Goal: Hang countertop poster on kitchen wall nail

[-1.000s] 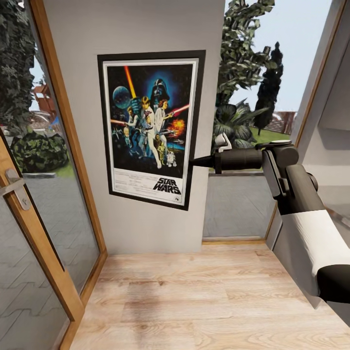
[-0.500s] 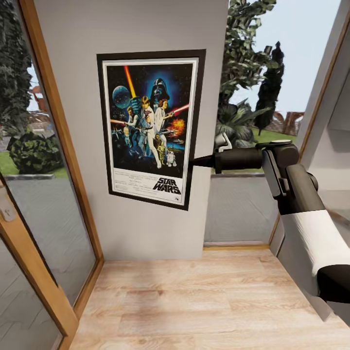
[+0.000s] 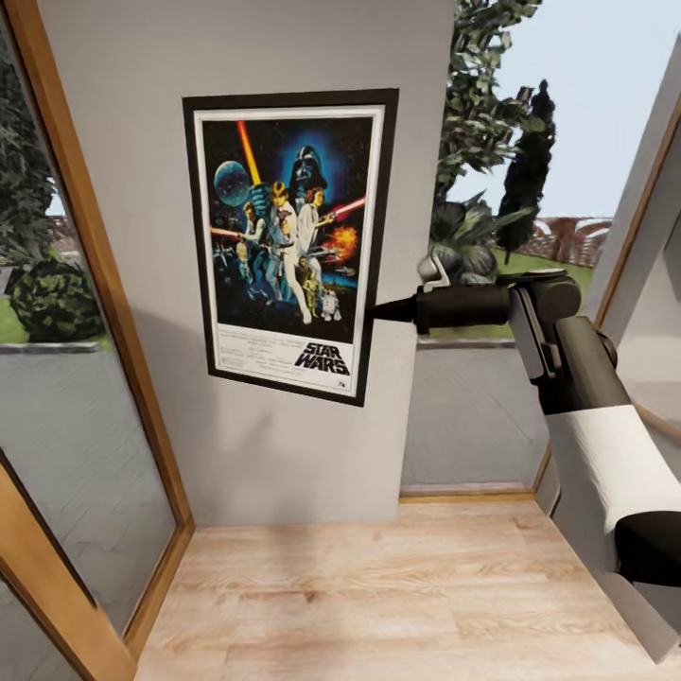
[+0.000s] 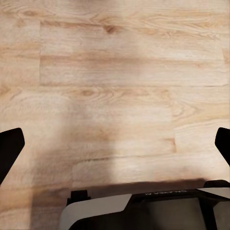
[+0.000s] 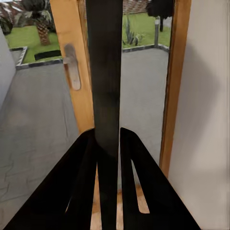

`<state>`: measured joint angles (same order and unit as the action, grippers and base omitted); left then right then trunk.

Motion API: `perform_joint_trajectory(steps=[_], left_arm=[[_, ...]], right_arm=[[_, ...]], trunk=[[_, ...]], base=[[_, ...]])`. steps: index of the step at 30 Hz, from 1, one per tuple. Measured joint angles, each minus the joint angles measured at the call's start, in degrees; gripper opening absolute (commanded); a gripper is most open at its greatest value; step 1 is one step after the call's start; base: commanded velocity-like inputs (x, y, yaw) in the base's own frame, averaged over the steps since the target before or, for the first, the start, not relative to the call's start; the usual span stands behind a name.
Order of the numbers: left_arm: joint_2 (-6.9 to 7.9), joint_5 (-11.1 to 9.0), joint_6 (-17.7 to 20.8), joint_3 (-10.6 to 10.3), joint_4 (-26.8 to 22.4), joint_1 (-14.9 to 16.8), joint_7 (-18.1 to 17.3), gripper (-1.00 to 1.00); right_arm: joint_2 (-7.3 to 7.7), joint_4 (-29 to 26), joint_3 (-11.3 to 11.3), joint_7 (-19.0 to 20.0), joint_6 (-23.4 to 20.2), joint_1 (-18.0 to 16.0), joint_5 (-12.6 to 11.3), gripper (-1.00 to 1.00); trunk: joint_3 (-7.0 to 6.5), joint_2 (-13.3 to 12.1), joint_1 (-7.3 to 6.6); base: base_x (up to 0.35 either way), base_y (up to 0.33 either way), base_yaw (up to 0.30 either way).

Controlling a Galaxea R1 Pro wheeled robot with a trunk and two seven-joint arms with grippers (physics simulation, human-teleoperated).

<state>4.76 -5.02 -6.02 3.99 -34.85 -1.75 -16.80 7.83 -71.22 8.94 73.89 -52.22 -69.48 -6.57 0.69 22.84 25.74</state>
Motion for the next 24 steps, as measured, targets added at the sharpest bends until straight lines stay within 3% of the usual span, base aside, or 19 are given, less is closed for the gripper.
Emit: perform_joint_trajectory(steps=[11,24], left_arm=[[-0.02,0.00,0.00,0.00,0.00,0.00,-0.01,1.00],[0.00,0.00,0.00,0.01,0.00,0.00,0.05,1.00]], right_arm=[[-1.06,2.09,0.09,-0.06,-2.27,-3.91,0.13,-1.00],[-1.92,2.70,0.61,-0.03,-2.61,-4.39,0.18,-1.00]], trunk=[[0.00,0.00,0.01],[0.00,-0.01,0.02]], base=[[0.025,0.000,0.000],[0.000,0.000,0.000]])
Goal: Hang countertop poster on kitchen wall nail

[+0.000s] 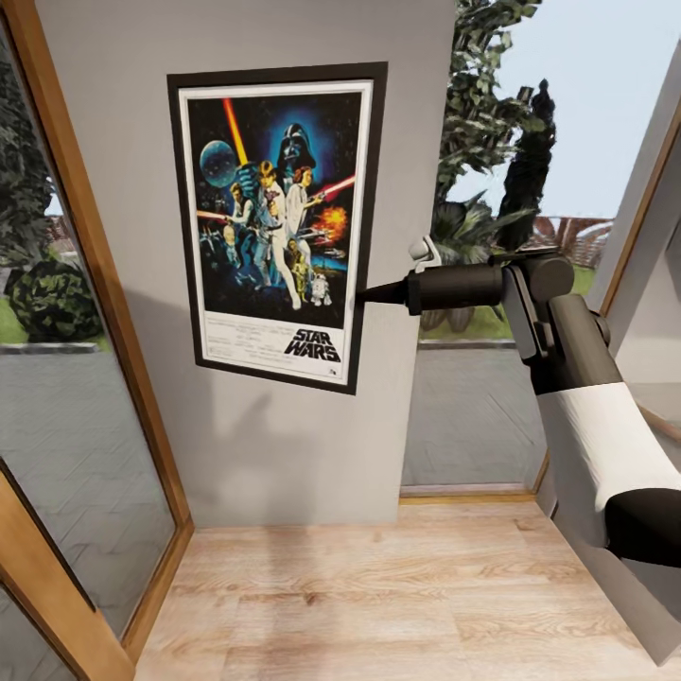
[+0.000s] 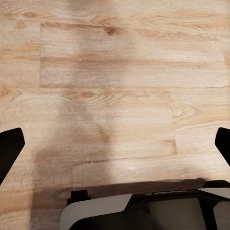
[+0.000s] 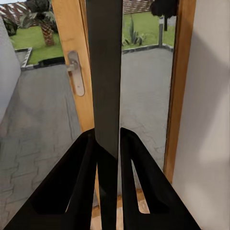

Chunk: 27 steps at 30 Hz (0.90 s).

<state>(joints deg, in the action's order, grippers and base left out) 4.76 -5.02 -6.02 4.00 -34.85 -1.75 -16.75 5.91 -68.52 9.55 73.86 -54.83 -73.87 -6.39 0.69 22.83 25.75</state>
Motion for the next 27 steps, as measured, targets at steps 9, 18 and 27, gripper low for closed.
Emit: perform_joint_trajectory(steps=[9,18,27], left_arm=[[-0.01,0.00,0.03,0.00,0.00,0.00,0.02,1.00],[-0.02,0.00,0.03,0.00,0.00,0.00,0.02,1.00],[-0.01,0.00,0.03,0.00,0.00,0.00,0.02,1.00]], right_arm=[[0.01,-0.05,0.01,-0.01,0.00,0.00,0.00,-1.00],[0.01,-0.05,0.01,-0.01,0.08,0.00,0.00,-1.00],[-0.02,-0.05,0.01,-0.01,0.08,0.00,0.00,-1.00]], trunk=[[0.00,0.00,0.00],[0.00,0.01,-0.03],[0.00,0.01,-0.03]], base=[[0.003,0.000,0.000],[0.207,0.000,0.000],[0.327,0.000,0.000]])
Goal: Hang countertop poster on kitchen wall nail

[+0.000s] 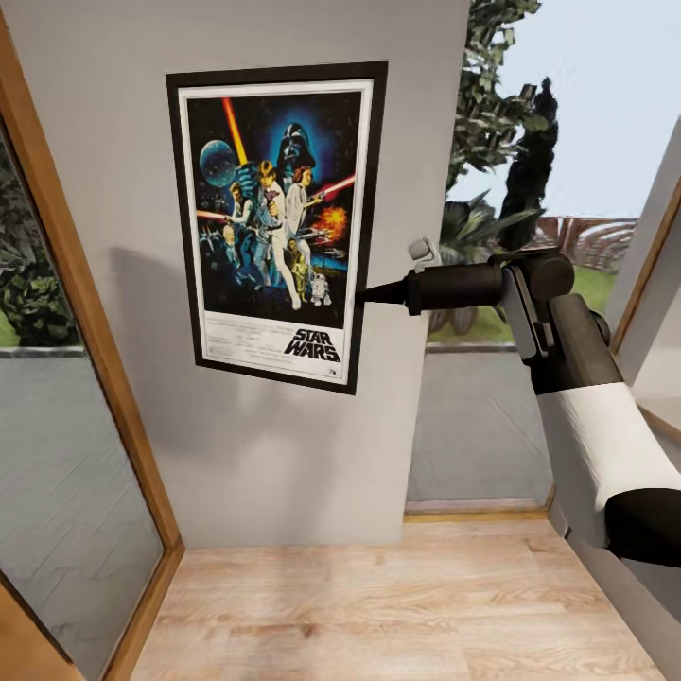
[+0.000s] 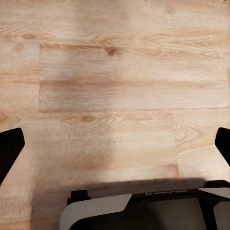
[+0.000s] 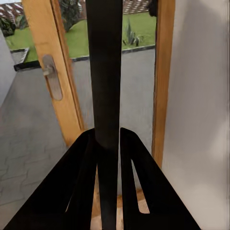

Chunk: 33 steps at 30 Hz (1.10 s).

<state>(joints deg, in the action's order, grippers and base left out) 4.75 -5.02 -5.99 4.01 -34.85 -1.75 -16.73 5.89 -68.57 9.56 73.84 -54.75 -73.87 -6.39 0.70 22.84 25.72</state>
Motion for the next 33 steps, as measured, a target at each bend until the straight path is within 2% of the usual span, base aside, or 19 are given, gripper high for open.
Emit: perform_joint_trajectory(steps=[16,25,33], left_arm=[[-0.05,0.00,0.00,0.00,0.00,0.00,0.00,1.00],[-0.08,0.00,0.04,0.00,0.00,0.00,0.00,1.00],[-0.06,0.00,0.00,0.00,-0.01,0.00,0.00,1.00]], right_arm=[[0.03,-0.03,-0.08,0.01,0.01,0.00,0.02,-1.00],[0.03,-0.26,-0.09,0.08,0.00,0.00,-0.09,-1.00],[0.03,-0.26,-0.09,0.08,0.00,-0.01,-0.10,-1.00]], trunk=[[0.00,-0.01,0.01],[0.00,-0.01,0.03],[-0.10,0.00,0.03]], base=[[0.315,0.000,0.000],[0.041,0.000,0.010],[0.001,0.000,0.151]])
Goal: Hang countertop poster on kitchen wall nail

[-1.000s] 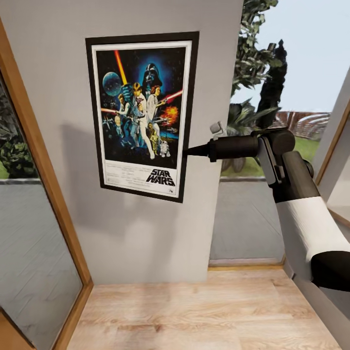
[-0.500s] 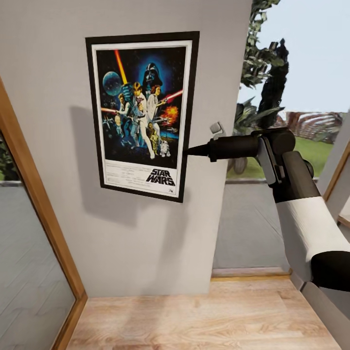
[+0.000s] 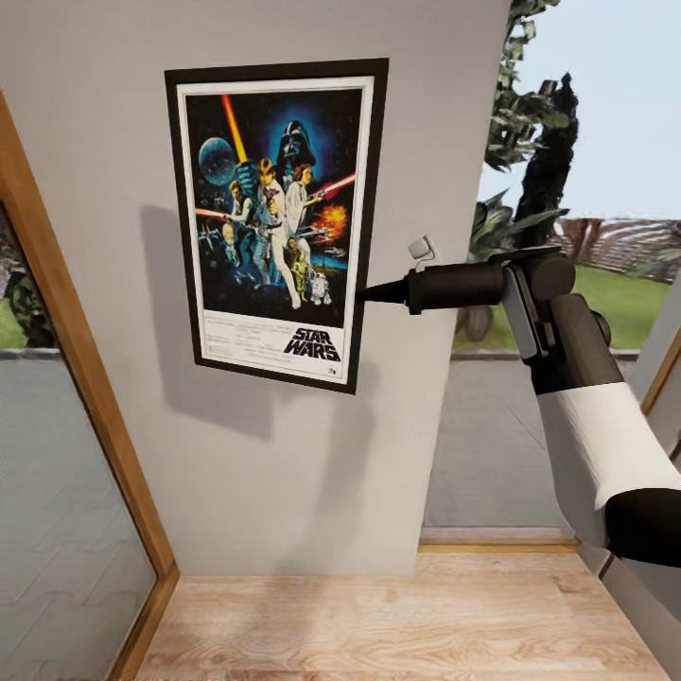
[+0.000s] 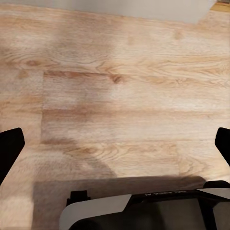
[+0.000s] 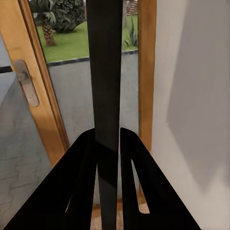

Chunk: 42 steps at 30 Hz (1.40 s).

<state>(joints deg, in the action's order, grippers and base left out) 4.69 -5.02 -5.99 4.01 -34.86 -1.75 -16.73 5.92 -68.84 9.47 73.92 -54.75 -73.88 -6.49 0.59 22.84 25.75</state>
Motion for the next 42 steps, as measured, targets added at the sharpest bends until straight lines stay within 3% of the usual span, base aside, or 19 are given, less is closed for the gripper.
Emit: perform_joint_trajectory(steps=[42], left_arm=[[0.00,0.00,0.06,-0.04,0.01,0.00,0.00,1.00]], right_arm=[[0.00,-0.10,-0.21,0.00,-0.14,0.00,0.00,-1.00]], trunk=[[-0.02,0.03,-0.02]], base=[[0.049,0.013,0.004]])
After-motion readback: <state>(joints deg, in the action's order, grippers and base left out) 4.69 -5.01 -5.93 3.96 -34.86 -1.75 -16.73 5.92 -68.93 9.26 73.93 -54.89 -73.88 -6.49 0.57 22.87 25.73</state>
